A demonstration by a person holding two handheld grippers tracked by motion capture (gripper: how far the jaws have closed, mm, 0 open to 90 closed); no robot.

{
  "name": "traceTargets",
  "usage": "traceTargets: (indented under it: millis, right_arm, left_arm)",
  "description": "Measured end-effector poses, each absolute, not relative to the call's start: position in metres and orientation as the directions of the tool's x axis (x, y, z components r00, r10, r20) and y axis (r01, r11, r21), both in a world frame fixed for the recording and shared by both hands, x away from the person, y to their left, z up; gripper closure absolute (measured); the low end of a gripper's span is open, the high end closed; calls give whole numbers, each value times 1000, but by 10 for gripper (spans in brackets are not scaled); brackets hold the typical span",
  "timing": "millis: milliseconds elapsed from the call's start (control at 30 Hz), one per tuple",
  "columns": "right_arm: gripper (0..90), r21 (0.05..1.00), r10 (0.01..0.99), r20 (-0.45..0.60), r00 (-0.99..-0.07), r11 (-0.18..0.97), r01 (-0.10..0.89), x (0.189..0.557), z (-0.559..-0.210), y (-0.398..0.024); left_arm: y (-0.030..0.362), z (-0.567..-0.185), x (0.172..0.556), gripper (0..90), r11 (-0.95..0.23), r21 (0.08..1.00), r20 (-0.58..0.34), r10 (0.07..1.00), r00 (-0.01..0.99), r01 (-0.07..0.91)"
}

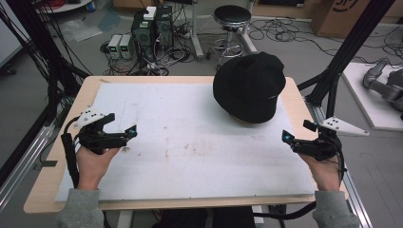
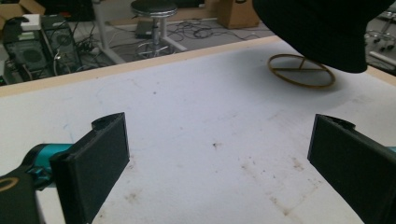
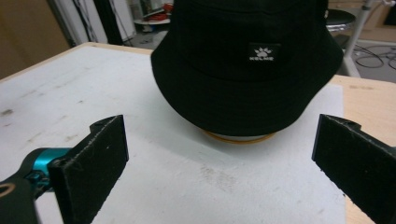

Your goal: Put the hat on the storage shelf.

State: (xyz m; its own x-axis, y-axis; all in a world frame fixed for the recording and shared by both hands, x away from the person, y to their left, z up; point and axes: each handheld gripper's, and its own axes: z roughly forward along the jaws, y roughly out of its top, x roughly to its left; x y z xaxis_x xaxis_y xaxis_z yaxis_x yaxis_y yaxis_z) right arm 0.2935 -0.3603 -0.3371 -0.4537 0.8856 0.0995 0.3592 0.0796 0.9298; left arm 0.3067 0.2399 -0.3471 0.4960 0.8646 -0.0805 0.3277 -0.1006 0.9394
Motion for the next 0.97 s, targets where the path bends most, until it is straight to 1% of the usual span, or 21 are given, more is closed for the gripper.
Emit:
traceTargets:
  millis: [133,233,333,400,533,567,667,800,967]
  right_arm:
    - [32,930,899,89,-429,79,359,292,-340,-356]
    - [32,932,906,89,-415,71,355,290,-341,-356]
    - [32,934,916,94,-389,54,353,286,-340,-357]
    - [32,938,928,109,-357,23,345,280,-339,-359]
    - [32,940,935,122,-334,0,342,276,-339,-362]
    - [32,942,943,99,-318,14,336,276,-340,-361]
    - [32,941,946,86,-312,26,337,278,-342,-359]
    - [32,940,948,85,-308,26,339,283,-345,-357]
    - [32,936,944,108,-311,9,352,291,-351,-359]
  left_arm:
    - [247,-346,303,58,-56,955,-81,896,437,292]
    - [254,-348,301,58,-31,956,-103,896,432,293]
    - [258,-353,296,58,-26,956,-105,900,424,291]
    - [260,-359,294,58,-31,952,-106,899,426,303]
    - [267,-374,291,58,-13,940,-128,914,385,341]
    - [268,-375,290,58,-15,937,-128,914,384,348]
    - [268,-376,284,58,-38,937,-103,919,379,346]
    - [270,-377,277,58,-41,939,-94,924,370,342]
    - [274,-382,277,58,-39,936,-91,933,347,349]
